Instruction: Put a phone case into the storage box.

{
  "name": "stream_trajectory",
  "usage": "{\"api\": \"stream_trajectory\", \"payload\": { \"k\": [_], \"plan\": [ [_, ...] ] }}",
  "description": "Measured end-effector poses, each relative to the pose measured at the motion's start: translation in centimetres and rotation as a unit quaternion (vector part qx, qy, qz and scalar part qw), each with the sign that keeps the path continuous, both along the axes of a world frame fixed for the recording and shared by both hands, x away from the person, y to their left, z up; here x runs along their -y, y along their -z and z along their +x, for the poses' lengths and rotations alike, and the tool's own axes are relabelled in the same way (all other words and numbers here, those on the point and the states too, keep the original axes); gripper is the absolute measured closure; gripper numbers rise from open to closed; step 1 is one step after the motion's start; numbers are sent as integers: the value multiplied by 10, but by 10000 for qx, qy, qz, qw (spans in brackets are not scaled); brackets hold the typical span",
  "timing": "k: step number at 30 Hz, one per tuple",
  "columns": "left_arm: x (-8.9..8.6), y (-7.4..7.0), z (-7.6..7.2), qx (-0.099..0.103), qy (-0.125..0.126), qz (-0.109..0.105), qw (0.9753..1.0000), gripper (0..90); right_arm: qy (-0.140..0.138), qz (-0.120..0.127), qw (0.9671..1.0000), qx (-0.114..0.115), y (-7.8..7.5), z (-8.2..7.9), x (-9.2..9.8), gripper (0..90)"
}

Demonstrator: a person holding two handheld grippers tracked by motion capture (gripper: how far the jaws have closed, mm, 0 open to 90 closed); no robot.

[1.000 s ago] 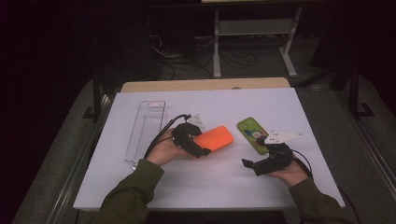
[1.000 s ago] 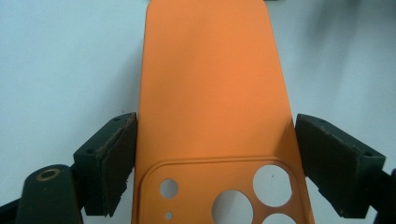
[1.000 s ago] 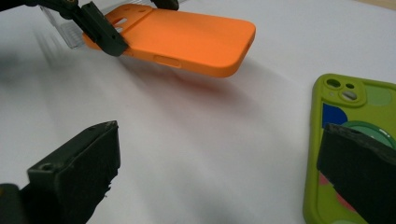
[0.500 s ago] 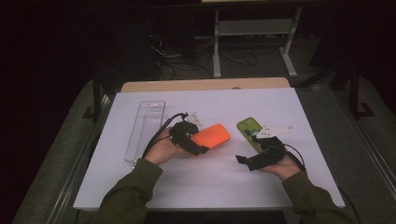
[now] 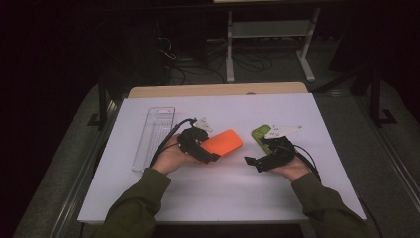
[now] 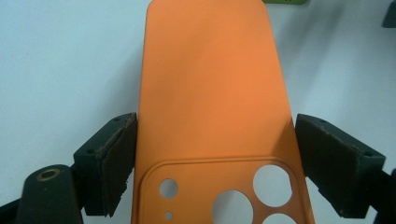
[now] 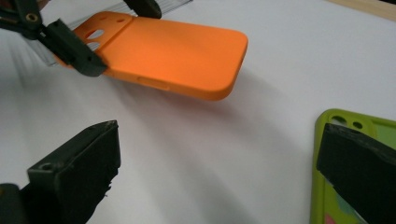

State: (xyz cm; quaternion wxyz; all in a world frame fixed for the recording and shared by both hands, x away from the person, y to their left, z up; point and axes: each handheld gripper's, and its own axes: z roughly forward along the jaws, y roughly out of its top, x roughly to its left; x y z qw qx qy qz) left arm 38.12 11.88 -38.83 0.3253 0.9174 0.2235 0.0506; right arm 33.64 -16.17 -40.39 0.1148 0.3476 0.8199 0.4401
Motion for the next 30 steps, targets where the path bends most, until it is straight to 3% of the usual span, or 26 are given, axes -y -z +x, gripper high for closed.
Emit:
{"api": "stream_trajectory", "payload": {
  "k": [8, 17, 26, 30],
  "plan": [
    [-1, 0, 1, -21, -9, -1, 10000, 157, -17, 24, 9999, 157, 0, 13, -11, 0],
    [0, 1, 1, -45, 14, 5, 10000, 157, -129, 123, 9994, 304, 5, 18, -16, 0],
    [-1, -1, 1, -62, 12, -40, 10000, 157, -150, -244, 9971, 701, 5, 14, -19, 0],
    [-3, -2, 2, -63, 21, -68, 10000, 157, -174, -361, 9962, 777, 6, 13, -21, 0]
  ]
}}
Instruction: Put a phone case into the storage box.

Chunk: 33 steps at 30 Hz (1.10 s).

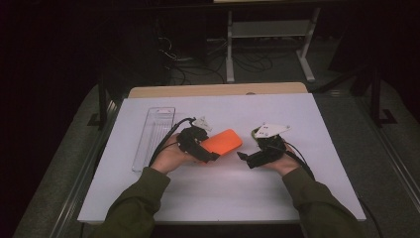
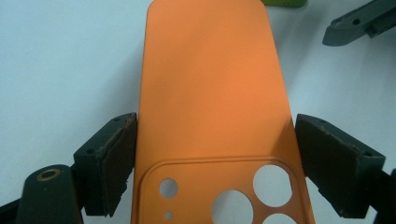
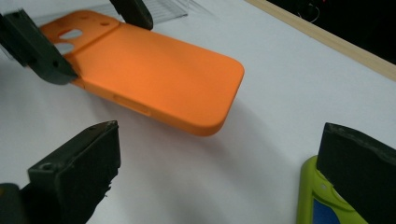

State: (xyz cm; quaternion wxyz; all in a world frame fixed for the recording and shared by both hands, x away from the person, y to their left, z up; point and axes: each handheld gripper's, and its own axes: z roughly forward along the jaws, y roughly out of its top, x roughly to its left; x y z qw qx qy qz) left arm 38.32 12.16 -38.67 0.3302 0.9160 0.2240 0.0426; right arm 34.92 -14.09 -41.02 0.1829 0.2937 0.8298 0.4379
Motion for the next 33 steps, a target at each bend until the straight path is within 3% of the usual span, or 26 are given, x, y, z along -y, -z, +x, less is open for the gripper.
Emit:
{"api": "stream_trajectory", "payload": {
  "k": [3, 5, 7, 9, 11, 14, 16, 17, 21, 33],
  "plan": [
    [0, 0, 0, -38, -96, -112, 9999, 157, 1, -153, 9998, 143, 1, -1, -1, 0],
    [-2, -2, 1, 7, -15, -40, 10000, 157, -18, -251, 9994, 253, 1, -2, -2, 0],
    [-1, -1, 0, -26, -109, -172, 9998, 157, -7, -289, 9991, 300, 2, -3, -3, 0],
    [-2, -2, 0, -27, -27, -62, 10000, 157, 19, -314, 9990, 319, 2, -4, -4, 0],
    [0, -1, -1, -32, -66, -137, 9999, 157, -12, -428, 9982, 419, 3, -4, -3, 0],
    [0, -1, 0, -14, 26, -44, 10000, 157, 18, -495, 9977, 465, 4, -6, -5, 0],
    [1, -1, -2, -60, -62, -150, 9999, 158, -4, -598, 9968, 537, 4, -6, -6, 0],
    [0, -2, 0, -4, 25, -58, 10000, 158, 10, -615, 9964, 576, 5, -7, -6, 0],
    [1, -2, -1, -41, 10, -64, 10000, 157, -18, -819, 9943, 689, 5, -9, -7, 0],
    [4, -3, -2, 3, -1, -116, 9999, 158, -88, -1484, 9818, 1181, 8, -13, -12, 0]
  ]
}}
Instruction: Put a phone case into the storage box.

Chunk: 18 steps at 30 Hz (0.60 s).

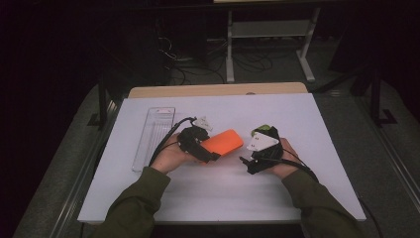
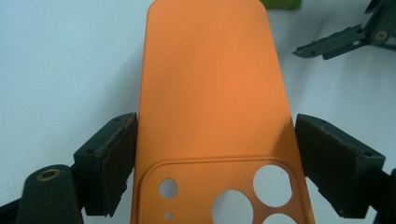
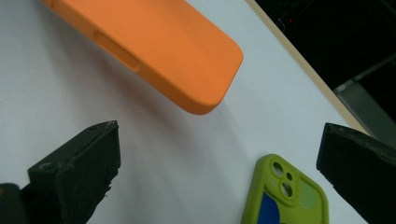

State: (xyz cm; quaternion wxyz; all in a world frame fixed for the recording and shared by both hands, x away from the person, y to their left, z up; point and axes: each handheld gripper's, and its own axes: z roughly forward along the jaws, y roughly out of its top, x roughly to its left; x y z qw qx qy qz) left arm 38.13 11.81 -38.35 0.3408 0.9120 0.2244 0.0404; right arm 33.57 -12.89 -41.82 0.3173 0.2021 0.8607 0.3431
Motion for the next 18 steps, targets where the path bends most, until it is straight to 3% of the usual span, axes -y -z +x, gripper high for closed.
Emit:
{"api": "stream_trajectory", "payload": {
  "k": [6, 8, 18],
  "plan": [
    [-1, -2, 0, -9, 17, -9, 10000, 158, 3, -225, 9994, 263, 1, -3, -2, 0],
    [-1, -2, 1, 74, 100, 16, 9999, 158, 0, -283, 9989, 374, 0, -3, -2, 0],
    [-1, -1, 1, 59, 133, 81, 9999, 158, -126, -620, 9948, 797, 3, -7, -5, 0]
  ]
}}
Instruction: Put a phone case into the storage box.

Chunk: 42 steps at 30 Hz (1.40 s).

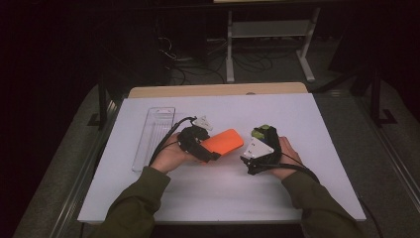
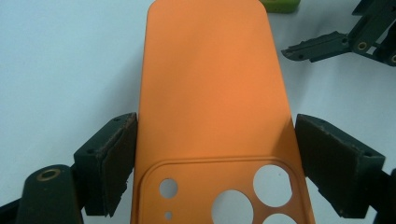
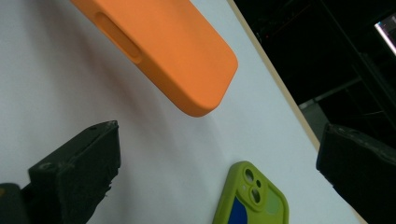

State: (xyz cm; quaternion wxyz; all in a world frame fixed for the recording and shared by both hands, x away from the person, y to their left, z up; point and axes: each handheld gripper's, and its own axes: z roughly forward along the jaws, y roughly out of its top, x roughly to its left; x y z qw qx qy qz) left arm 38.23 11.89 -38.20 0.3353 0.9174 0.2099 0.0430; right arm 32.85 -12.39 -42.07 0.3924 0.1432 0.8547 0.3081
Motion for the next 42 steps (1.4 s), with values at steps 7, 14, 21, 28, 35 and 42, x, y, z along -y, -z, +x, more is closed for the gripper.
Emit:
{"api": "stream_trajectory", "payload": {
  "k": [7, 14, 21, 28, 35, 42],
  "plan": [
    [1, 1, -1, -43, -114, -137, 9998, 158, -77, -187, 9993, 311, 1, -3, -2, 13],
    [2, 0, -2, -16, -75, -124, 9999, 158, -133, -405, 9971, 633, 1, -7, -6, 21],
    [2, 0, -2, -29, -74, -103, 9999, 158, -315, -735, 9923, 944, 3, -9, -9, 30],
    [3, 0, -3, -15, -36, -53, 10000, 158, -479, -1096, 9846, 1277, 6, -13, -13, 39],
    [3, -1, -3, -4, -6, -41, 10000, 158, -550, -1263, 9788, 1516, 7, -16, -16, 47],
    [4, -1, -4, -31, 13, -32, 10000, 158, -589, -1511, 9724, 1680, 11, -22, -20, 52]
  ]
}}
